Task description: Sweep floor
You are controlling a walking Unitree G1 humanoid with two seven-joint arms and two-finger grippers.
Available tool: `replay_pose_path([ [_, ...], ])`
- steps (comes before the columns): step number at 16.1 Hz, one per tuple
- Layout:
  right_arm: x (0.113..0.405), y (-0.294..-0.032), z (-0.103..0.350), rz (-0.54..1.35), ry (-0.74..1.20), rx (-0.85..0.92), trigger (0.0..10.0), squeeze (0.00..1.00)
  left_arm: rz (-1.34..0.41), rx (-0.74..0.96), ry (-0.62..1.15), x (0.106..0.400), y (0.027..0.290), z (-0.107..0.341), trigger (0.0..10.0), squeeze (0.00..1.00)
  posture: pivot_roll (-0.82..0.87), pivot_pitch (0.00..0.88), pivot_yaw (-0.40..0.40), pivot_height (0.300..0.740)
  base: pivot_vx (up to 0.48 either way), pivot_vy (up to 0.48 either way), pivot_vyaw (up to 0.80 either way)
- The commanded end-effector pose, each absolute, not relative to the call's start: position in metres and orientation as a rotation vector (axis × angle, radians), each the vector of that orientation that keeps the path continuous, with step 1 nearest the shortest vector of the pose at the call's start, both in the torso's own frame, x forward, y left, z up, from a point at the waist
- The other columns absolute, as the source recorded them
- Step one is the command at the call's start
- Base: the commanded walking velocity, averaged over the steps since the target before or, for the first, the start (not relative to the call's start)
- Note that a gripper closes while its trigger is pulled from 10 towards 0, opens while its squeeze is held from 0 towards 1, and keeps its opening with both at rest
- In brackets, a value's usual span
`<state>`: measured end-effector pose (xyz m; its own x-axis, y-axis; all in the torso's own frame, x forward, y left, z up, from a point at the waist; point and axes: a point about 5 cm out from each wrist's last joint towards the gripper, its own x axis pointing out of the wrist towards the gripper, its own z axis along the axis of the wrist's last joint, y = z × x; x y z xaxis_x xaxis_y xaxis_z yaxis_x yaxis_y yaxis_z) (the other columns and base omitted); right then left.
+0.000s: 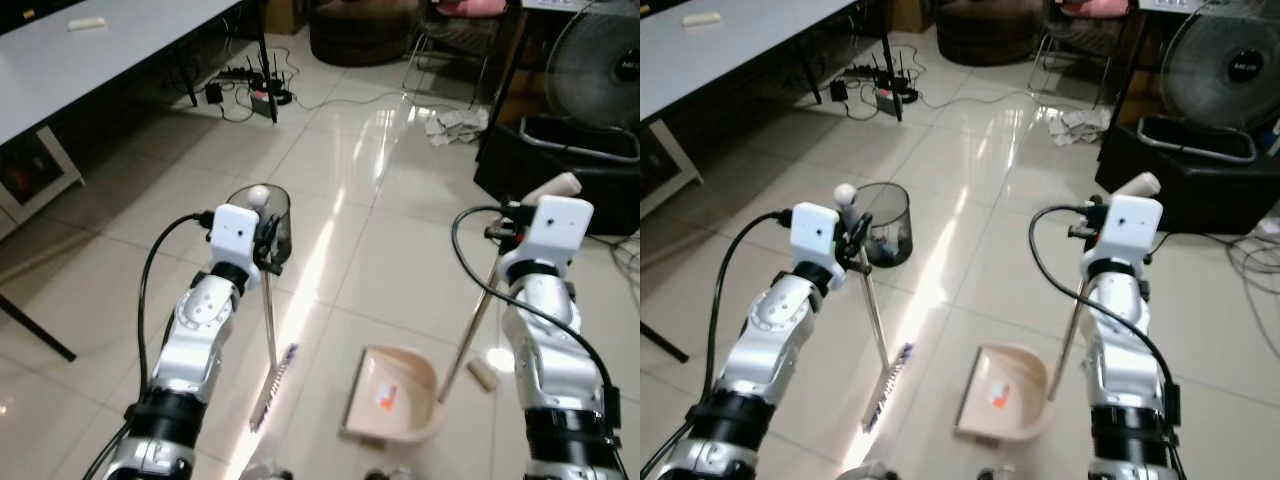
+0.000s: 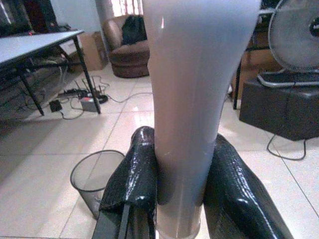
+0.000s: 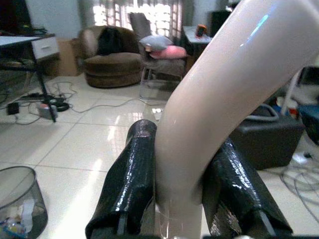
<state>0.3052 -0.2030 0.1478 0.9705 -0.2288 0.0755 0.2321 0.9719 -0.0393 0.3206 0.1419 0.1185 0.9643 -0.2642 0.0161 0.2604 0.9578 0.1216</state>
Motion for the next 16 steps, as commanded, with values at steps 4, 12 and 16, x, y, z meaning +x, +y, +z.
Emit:
replay_pose_path([
  [4, 0.307, -0.200, 0.152, -0.226, -0.093, -0.028, 10.0, 0.00, -0.269, 0.149, -0.064, 0.321, 0.144, 0.128, 10.0, 0.00, 0.02, 0.039, 0.054, 0.740, 0.000, -0.292, 0.00],
  [12, 0.314, -0.187, 0.150, -0.191, -0.093, -0.005, 10.0, 0.00, -0.254, 0.162, -0.063, 0.322, 0.146, 0.130, 10.0, 0.00, 0.06, 0.023, 0.044, 0.740, 0.000, -0.255, 0.00],
  [16, 0.312, -0.184, 0.141, -0.190, -0.062, 0.013, 10.0, 0.00, -0.188, 0.151, -0.030, 0.324, 0.154, 0.127, 10.0, 0.00, 0.07, 0.011, 0.030, 0.740, 0.000, 0.000, 0.00],
])
